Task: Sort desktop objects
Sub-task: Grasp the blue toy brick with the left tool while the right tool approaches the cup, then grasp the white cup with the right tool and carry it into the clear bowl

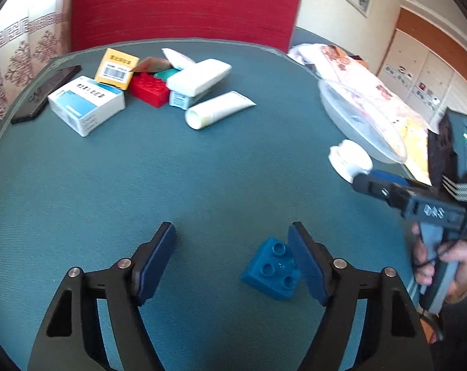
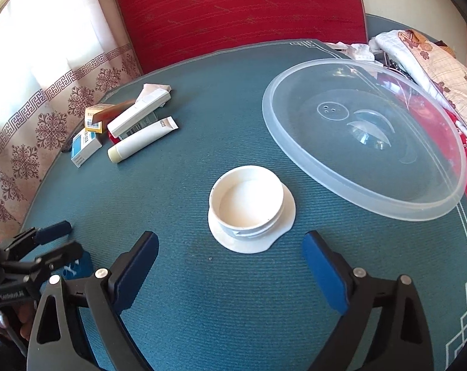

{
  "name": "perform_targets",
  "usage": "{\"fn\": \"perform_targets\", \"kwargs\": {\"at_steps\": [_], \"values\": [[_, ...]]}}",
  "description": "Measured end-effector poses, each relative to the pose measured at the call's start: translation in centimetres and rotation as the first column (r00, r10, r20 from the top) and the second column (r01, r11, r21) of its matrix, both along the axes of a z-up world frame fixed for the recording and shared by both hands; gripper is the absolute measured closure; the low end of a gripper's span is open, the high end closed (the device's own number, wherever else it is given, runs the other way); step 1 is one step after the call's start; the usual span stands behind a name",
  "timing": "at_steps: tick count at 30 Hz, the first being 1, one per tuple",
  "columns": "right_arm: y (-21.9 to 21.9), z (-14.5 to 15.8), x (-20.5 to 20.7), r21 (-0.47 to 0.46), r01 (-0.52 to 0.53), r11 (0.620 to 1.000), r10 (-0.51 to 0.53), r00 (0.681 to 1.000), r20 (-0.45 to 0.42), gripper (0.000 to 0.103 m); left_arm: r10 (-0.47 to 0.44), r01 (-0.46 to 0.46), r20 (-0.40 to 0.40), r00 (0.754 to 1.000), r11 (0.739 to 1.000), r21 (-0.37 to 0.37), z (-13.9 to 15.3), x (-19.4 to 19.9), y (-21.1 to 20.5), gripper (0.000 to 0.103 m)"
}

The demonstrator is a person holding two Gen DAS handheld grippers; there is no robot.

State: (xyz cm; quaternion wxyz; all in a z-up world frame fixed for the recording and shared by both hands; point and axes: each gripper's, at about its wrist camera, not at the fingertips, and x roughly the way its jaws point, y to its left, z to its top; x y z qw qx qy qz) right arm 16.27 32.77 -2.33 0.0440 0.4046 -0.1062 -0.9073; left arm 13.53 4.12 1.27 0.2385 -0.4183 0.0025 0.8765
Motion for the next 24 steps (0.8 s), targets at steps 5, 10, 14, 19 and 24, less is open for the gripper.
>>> {"fn": "perform_targets", "kwargs": {"at_steps": [5, 10, 14, 19, 24], "values": [[0.1, 0.0, 0.1, -0.009, -0.003, 1.000, 0.003, 1.000, -0.004, 0.007, -0.066, 0.067, -0.020, 0.998, 0.997, 0.043, 0.6, 1.4, 0.2, 0.025], [0.0, 0.0, -0.2, -0.005, -0.017, 1.000, 0.017, 1.000, -0.002, 0.007, -0.143, 0.142, -0.033, 0.989, 0.989, -0.038, 0.2, 2.0, 2.0, 0.025], [-0.1, 0.1, -0.8, 0.009, -0.017, 1.000, 0.017, 1.000, 0.004, 0.007, -0.159, 0.154, -0.036, 0.987, 0.980, -0.126, -0.5, 2.2, 3.3, 0.028], [-0.8, -0.1, -1.3, 0.088, 0.001, 0.996, -0.003, 1.000, 0.014, 0.018, -0.138, 0.122, -0.075, 0.988, 0.973, -0.196, -0.8, 2.7, 3.9, 0.045], [-1.4, -0.1, -1.3, 0.152, 0.011, 0.988, -0.013, 1.000, 0.012, 0.040, -0.126, 0.112, -0.073, 0.989, 0.980, -0.163, -0.6, 2.6, 3.3, 0.059]]}}
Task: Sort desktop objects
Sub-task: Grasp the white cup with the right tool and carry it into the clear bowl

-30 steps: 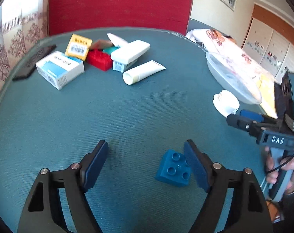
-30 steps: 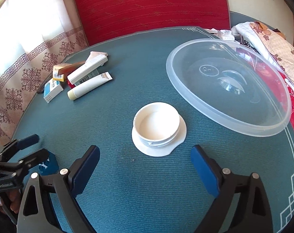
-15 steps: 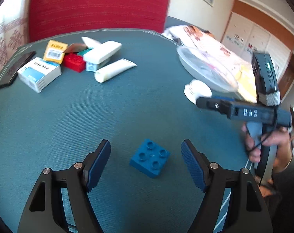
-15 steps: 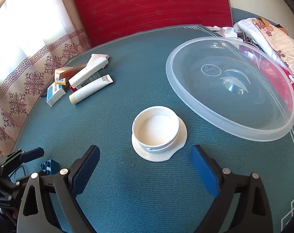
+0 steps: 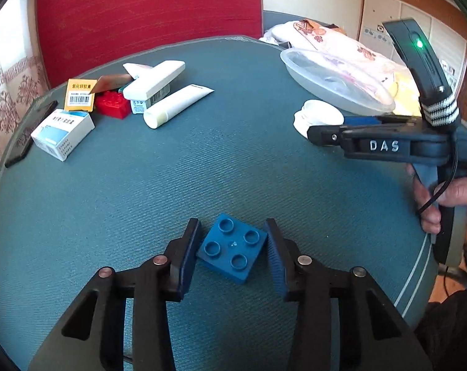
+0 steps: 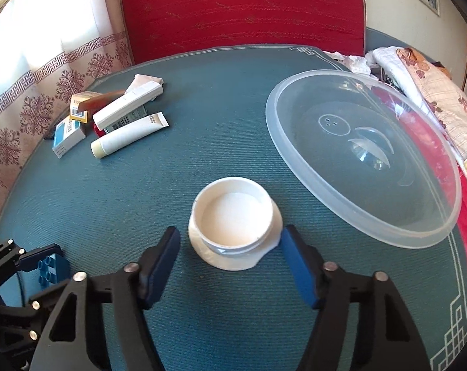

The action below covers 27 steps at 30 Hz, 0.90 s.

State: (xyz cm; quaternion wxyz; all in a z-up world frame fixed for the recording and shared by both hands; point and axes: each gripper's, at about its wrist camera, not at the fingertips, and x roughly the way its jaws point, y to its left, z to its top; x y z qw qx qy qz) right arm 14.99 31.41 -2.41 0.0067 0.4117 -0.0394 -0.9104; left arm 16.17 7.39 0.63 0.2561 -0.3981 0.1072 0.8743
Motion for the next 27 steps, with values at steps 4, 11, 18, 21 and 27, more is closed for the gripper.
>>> {"fn": "perform_targets", "kwargs": {"at_steps": [4, 11, 18, 21, 27], "values": [[0.0, 0.1, 0.1, -0.007, -0.014, 1.000, 0.014, 1.000, -0.007, 0.044, 0.010, -0.010, 0.007, 1.000, 1.000, 0.021, 0.2, -0.2, -0.2, 0.059], [-0.6, 1.0, 0.9, -0.046, -0.081, 0.996, 0.079, 0.995, -0.057, 0.052, 0.031, -0.031, 0.008, 0.999, 0.998, 0.063, 0.8, -0.6, -0.2, 0.059], [-0.4, 2.2, 1.6, -0.063, -0.101, 0.993, 0.093, 0.989, -0.115, 0.052, 0.035, -0.033, -0.017, 0.999, 0.994, 0.104, 2.2, -1.1, 0.3, 0.059], [0.3, 3.3, 1.7, -0.052, -0.078, 0.996, 0.069, 0.986, -0.154, 0.052, 0.034, -0.031, -0.016, 0.999, 0.991, 0.128, 2.9, -1.6, 0.7, 0.059], [3.9, 5.5, 1.4, -0.050, 0.039, 0.998, -0.049, 0.973, -0.224, 0.052, 0.035, -0.032, -0.015, 0.999, 0.986, 0.161, 3.9, -2.6, 1.7, 0.059]]}}
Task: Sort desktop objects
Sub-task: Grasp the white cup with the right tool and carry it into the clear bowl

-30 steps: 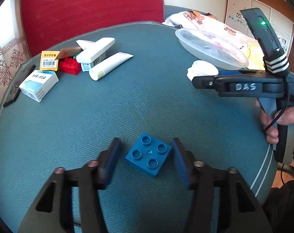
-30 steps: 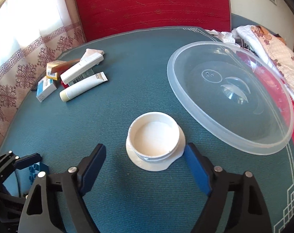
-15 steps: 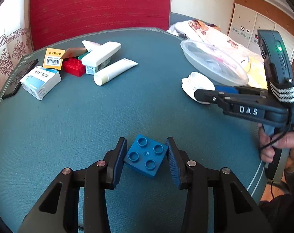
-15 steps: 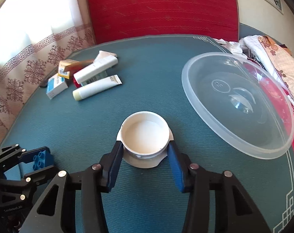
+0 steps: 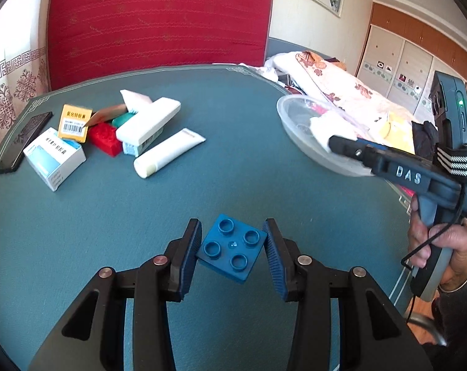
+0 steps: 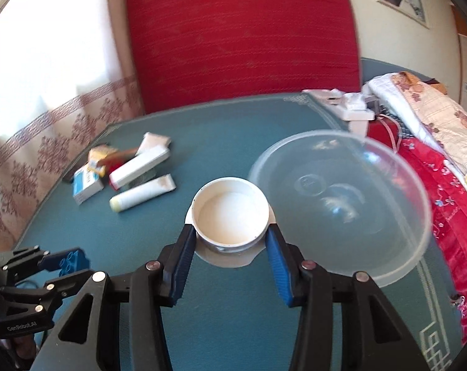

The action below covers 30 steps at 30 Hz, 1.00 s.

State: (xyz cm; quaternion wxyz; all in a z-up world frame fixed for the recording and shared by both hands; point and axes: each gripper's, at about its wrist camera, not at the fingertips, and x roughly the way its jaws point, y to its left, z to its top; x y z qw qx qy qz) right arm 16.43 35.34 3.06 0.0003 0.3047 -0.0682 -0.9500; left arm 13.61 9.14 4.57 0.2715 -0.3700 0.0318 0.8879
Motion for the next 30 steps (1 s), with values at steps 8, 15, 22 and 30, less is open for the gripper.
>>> {"fn": "perform_targets", "kwargs": {"at_steps": [8, 15, 22, 30], "values": [[5.5, -1.3, -1.8, 0.055, 0.152, 0.987, -0.156, 0.986, 0.057, 0.052, -0.018, 0.018, 0.014, 1.000, 1.000, 0.021, 1.0, -1.1, 1.9, 0.059], [7.3, -2.4, -3.0, 0.078, 0.132, 0.988, -0.141, 0.983, 0.119, 0.052, -0.044, 0.044, -0.004, 0.999, 0.999, 0.022, 2.2, -2.0, 4.2, 0.059], [7.8, -3.5, -3.0, 0.063, 0.089, 0.994, -0.100, 0.978, 0.181, 0.052, -0.079, 0.080, -0.015, 0.997, 0.997, 0.013, 2.8, -3.0, 6.4, 0.059], [7.5, -3.6, -2.5, 0.095, 0.047, 0.994, -0.066, 0.976, 0.207, 0.052, -0.106, 0.106, 0.007, 0.994, 0.994, 0.013, 2.8, -4.3, 8.5, 0.059]]}}
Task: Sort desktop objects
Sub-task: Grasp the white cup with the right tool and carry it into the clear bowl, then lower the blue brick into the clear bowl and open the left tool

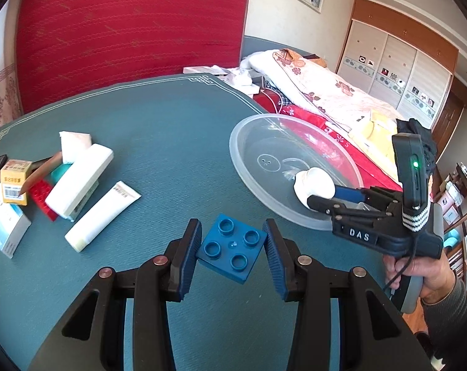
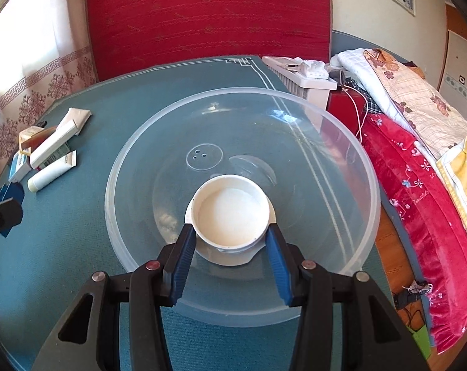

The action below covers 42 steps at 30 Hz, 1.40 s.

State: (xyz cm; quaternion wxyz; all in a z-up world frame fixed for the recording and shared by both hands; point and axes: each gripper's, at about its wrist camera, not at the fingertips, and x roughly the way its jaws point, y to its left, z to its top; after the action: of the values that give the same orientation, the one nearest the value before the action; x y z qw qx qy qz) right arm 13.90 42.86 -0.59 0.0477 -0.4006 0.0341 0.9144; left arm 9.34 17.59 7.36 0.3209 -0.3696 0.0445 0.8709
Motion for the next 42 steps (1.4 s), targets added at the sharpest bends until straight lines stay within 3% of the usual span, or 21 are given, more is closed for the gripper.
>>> {"fn": "perform_targets", "kwargs": {"at_steps": [19, 32, 34, 38, 42], "values": [[-1.2, -0.3, 3.3, -0.010, -0.092, 0.996, 0.093, 0.992, 0.087, 0.052, -0.107, 0.107, 0.013, 0.994, 0.994, -0.010, -0.3, -1.8, 4.7, 0.059], [-1.4, -0.4, 5.2, -0.020, -0.050, 0.999, 0.051, 0.995, 0.082, 0.052, -0.210, 0.211, 0.069, 0.975, 0.978, 0.002, -1.6, -1.7, 8.7, 0.058], [-1.5, -0.4, 5.2, -0.020, -0.038, 0.999, 0.039, 0.996, 0.077, 0.052, -0.211, 0.212, 0.102, 0.972, 0.977, 0.002, -2.0, -2.1, 8.9, 0.047], [-1.7, -0.4, 5.4, -0.017, -0.024, 1.000, 0.025, 0.998, 0.063, 0.050, -0.228, 0.226, 0.105, 0.968, 0.974, 0.034, -2.2, -2.1, 8.3, 0.042], [-1.6, -0.1, 5.5, -0.045, -0.013, 0.999, 0.015, 0.999, 0.043, 0.039, -0.231, 0.229, 0.074, 0.970, 0.973, 0.030, -2.0, -1.6, 8.0, 0.038]]}}
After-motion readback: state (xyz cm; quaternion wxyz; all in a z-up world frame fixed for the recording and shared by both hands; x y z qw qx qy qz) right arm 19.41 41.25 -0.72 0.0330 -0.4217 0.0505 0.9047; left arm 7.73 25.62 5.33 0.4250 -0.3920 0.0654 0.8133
